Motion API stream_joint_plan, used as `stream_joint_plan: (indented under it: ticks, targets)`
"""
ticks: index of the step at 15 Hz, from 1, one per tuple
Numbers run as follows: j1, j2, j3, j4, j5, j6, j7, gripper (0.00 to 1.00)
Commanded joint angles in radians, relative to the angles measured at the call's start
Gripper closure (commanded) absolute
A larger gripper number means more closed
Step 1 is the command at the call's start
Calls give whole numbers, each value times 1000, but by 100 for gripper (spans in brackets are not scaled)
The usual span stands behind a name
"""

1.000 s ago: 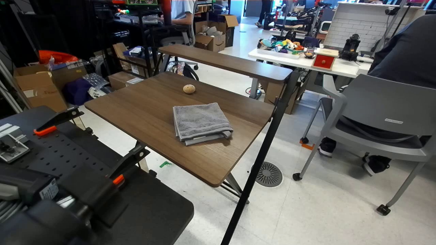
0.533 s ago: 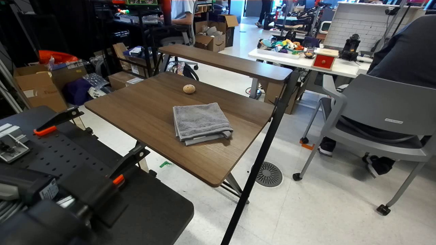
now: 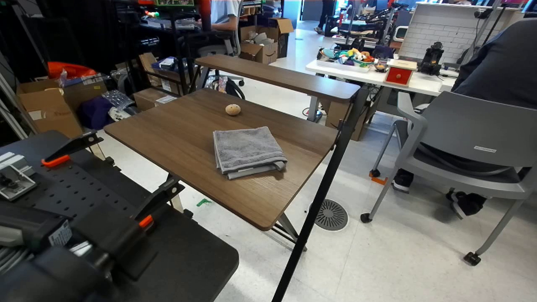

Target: Use the towel to wipe the table, then move the brown object closer to you

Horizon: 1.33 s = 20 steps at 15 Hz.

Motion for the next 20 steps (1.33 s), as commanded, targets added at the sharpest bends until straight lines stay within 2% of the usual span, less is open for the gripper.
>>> stream_joint_plan:
  ticks: [1, 4, 7, 8, 10, 14, 15, 16, 18, 19, 20]
  targets:
    - [40, 57, -98, 89, 80, -19, -170, 0]
    - [48, 198, -166, 276, 102, -134, -314, 0]
    - [49, 322, -204, 436, 137, -251, -420, 0]
    - [23, 208, -172, 295, 103, -160, -370, 0]
    - [20, 252, -178, 327, 105, -170, -379, 0]
    - [21, 235, -173, 314, 105, -170, -377, 0]
    - [28, 244, -192, 325, 118, -187, -440, 0]
    - [30, 263, -199, 352, 97, -195, -488, 0]
    - [16, 309, -186, 422, 30, -214, -480, 0]
    - [22, 255, -186, 336, 72, -170, -463, 0]
    - [20, 269, -186, 355, 54, -172, -466, 0]
